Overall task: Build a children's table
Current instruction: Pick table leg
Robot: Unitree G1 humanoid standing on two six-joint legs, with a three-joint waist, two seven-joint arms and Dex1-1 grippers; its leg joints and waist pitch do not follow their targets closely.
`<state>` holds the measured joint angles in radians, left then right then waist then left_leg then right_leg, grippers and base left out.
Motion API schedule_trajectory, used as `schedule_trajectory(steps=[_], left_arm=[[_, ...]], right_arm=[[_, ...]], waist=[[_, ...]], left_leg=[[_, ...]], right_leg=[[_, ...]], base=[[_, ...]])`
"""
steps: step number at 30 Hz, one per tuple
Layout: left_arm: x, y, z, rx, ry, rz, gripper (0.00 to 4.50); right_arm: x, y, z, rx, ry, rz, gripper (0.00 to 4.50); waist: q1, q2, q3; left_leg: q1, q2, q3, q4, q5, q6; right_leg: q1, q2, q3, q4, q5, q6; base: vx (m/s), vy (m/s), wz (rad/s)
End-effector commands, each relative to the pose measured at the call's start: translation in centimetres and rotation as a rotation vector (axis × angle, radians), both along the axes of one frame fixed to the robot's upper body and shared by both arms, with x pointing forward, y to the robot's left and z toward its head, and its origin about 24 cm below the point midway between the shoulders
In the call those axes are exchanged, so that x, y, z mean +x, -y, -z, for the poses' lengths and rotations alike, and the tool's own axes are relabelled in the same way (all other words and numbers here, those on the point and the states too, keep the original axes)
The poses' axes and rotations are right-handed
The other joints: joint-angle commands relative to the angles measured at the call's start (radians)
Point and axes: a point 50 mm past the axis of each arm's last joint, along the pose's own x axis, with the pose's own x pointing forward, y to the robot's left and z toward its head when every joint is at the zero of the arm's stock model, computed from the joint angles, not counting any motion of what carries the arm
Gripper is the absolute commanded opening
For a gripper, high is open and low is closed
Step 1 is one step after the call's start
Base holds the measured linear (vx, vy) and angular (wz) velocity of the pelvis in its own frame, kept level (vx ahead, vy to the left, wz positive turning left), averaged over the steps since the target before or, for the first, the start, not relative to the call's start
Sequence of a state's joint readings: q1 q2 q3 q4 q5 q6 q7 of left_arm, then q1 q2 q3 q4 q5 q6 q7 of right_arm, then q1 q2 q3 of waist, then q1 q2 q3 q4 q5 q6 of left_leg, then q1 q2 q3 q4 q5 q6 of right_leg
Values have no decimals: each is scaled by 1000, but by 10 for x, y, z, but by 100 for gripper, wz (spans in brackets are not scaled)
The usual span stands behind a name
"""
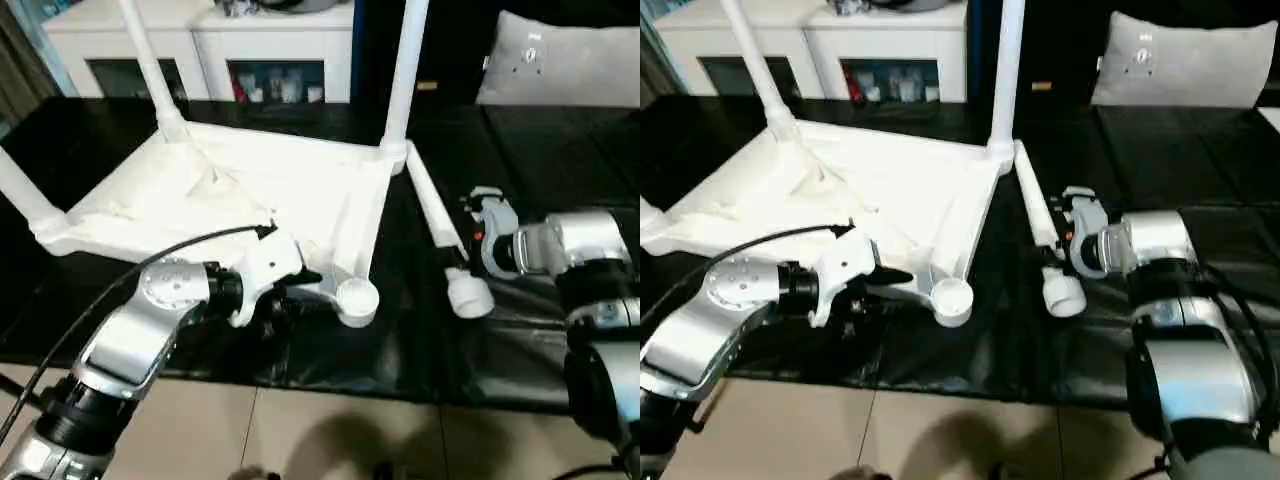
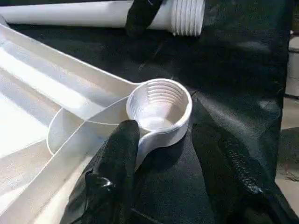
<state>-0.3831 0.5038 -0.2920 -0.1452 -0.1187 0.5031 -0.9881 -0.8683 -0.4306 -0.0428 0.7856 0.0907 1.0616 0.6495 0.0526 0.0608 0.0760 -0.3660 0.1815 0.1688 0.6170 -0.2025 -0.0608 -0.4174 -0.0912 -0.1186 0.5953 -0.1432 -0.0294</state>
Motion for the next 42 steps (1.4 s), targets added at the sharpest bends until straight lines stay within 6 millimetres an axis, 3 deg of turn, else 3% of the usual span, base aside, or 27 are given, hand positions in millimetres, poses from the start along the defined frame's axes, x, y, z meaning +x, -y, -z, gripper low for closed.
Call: schedule_trajectory(steps=[1, 6, 7, 11, 15, 19, 20, 21, 23, 27, 29, 33, 35, 36, 37, 40, 42], left_arm=[[-1, 1, -4, 8, 11, 13, 217], [-1, 0, -5, 10, 14, 12, 217], [-1, -1, -5, 10, 15, 12, 217], [0, -1, -5, 2, 19, 5, 217], [0, -1, -5, -12, 20, -2, 217], [5, 0, -6, -40, 35, -37, 217], [5, 0, -6, -40, 35, -37, 217], [5, 0, -7, -42, 36, -41, 217], [6, 1, -7, -43, 40, -42, 217], [11, 4, -14, -85, 89, -60, 217], [24, 9, -32, -219, 155, -152, 217], [42, 13, -55, -400, 161, -307, 217], [48, 19, -74, -584, 108, -345, 217], [49, 20, -79, -630, 89, -341, 244], [48, 23, -84, -683, 64, -324, 244], [44, 33, -96, -808, 10, -265, 251], [42, 37, -100, -841, -14, -250, 251]], right_arm=[[-7, -1, 8, 19, -44, 16, 324], [-8, 3, 3, 17, -16, 43, 291], [-8, 5, 2, 24, -6, 62, 260], [-4, 13, -4, 107, 96, 177, 226], [-4, 14, -9, 219, 165, 240, 202], [0, 24, -24, 395, 355, 382, 192], [0, 24, -24, 395, 355, 382, 189], [-1, 26, -26, 401, 380, 382, 189], [-3, 28, -29, 423, 411, 390, 189], [-7, 21, -51, 536, 574, 311, 188], [-13, 14, -75, 649, 752, 210, 188], [-22, 7, -99, 832, 875, 118, 188], [-32, -3, -109, 944, 909, -2, 188], [-35, -6, -111, 970, 911, -34, 188], [-38, -10, -112, 996, 910, -74, 188], [-49, -25, -114, 1056, 898, -191, 188], [-52, -29, -114, 1073, 893, -222, 188]], waist=[[5, -10, -83], [8, -10, -82], [8, -11, -83], [11, -12, -85], [11, -12, -85], [10, -9, -86], [9, -10, -86], [10, -5, -86], [9, -8, -85], [9, -7, -87], [9, -10, -86], [13, -13, -86], [16, -21, -87], [19, -20, -89], [20, -24, -89], [23, -25, -89], [23, -27, -88]], left_leg=[[2, 34, -9, -65, -166, 31], [3, 34, -9, -66, -157, 30], [3, 33, -9, -65, -154, 29], [3, 32, -8, -65, -137, 27], [2, 31, -8, -66, -129, 34], [6, 31, -8, -67, -131, 34], [6, 29, -7, -66, -135, 36], [6, 29, -9, -67, -134, 35], [5, 28, -8, -68, -136, 39], [2, 26, -7, -66, -132, 52], [2, 26, -6, -66, -136, 58], [3, 26, -5, -64, -128, 75], [-1, 22, -4, -63, -107, 82], [-1, 21, -3, -60, -98, 85], [-7, 21, -5, -61, -78, 93], [-2, 20, -3, -60, -83, 99], [-7, 22, -5, -62, -79, 100]], right_leg=[[65, -54, 49, -73, -384, -166], [64, -52, 49, -75, -385, -156], [64, -52, 49, -75, -383, -158], [65, -54, 50, -74, -370, -154], [65, -53, 49, -73, -351, -157], [62, -53, 48, -74, -362, -148], [62, -53, 47, -76, -369, -143], [63, -52, 46, -74, -367, -143], [64, -50, 45, -78, -372, -139], [66, -51, 44, -79, -366, -132], [66, -52, 43, -83, -379, -126], [67, -49, 41, -84, -377, -131], [70, -50, 39, -87, -406, -116], [70, -51, 39, -87, -401, -119], [71, -50, 38, -87, -395, -118], [66, -49, 38, -92, -417, -106], [66, -48, 36, -94, -426, -98]], base=[[0, 0, 0], [0, 0, 0], [0, 0, 0], [0, 0, 0], [0, 0, 0], [0, 0, 0], [0, 0, 0], [0, 0, 0], [0, 0, 0], [0, 0, 0], [0, 0, 0], [0, 0, 0], [0, 0, 0], [0, 0, 0], [0, 0, 0], [0, 0, 0], [0, 0, 0]])
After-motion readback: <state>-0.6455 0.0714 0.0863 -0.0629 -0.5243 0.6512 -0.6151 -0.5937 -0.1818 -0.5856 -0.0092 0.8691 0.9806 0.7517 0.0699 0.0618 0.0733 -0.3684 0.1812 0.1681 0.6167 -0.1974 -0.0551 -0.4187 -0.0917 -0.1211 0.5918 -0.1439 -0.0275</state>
